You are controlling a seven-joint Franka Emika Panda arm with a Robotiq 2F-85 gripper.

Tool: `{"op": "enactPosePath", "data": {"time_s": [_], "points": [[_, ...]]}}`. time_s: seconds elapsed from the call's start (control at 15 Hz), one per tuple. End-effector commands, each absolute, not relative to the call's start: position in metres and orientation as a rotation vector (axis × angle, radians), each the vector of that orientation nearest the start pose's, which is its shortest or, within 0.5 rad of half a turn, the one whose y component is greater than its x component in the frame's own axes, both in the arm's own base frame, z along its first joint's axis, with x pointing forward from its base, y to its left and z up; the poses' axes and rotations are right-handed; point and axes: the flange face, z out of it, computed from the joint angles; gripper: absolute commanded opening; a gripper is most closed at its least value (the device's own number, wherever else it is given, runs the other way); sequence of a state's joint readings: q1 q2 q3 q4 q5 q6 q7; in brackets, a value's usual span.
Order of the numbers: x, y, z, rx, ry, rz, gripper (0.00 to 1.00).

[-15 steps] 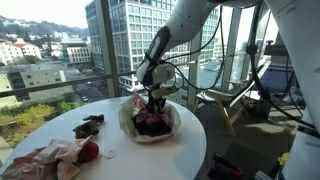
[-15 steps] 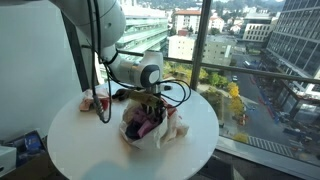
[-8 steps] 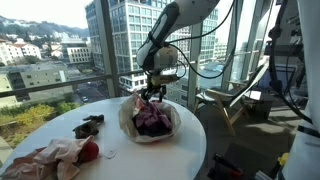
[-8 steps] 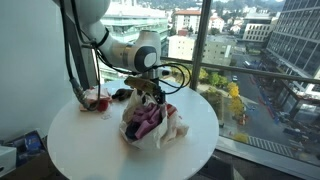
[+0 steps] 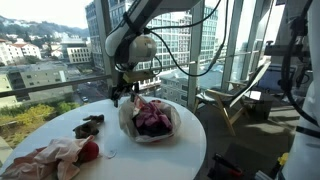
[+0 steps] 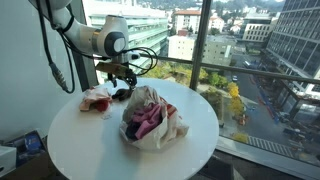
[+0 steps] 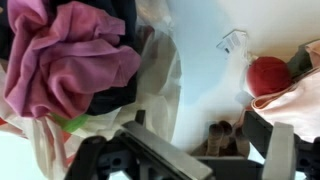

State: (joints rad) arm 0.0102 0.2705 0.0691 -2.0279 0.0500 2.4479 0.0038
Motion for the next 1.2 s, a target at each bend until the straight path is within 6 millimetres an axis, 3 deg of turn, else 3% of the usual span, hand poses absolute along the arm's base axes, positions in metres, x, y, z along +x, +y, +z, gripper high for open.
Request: {"op": "enactPosePath", "data": {"time_s": [0.0, 0.2, 0.6, 0.8, 1.13], "points": [[0.629, 0.121, 0.327, -3.056, -0.281, -0.225, 1.00], [0.644, 0.177, 0.311, -3.042, -0.428, -0.210, 1.00], [0.677, 0.249, 0.259, -3.012, -0.508, -0.078, 1.00], [0.695, 0.272, 0.241, -3.015, -0.526, -0.131, 1.00], [0.717, 0.289, 0.211, -2.961, -0.453, -0.145, 1.00]]}}
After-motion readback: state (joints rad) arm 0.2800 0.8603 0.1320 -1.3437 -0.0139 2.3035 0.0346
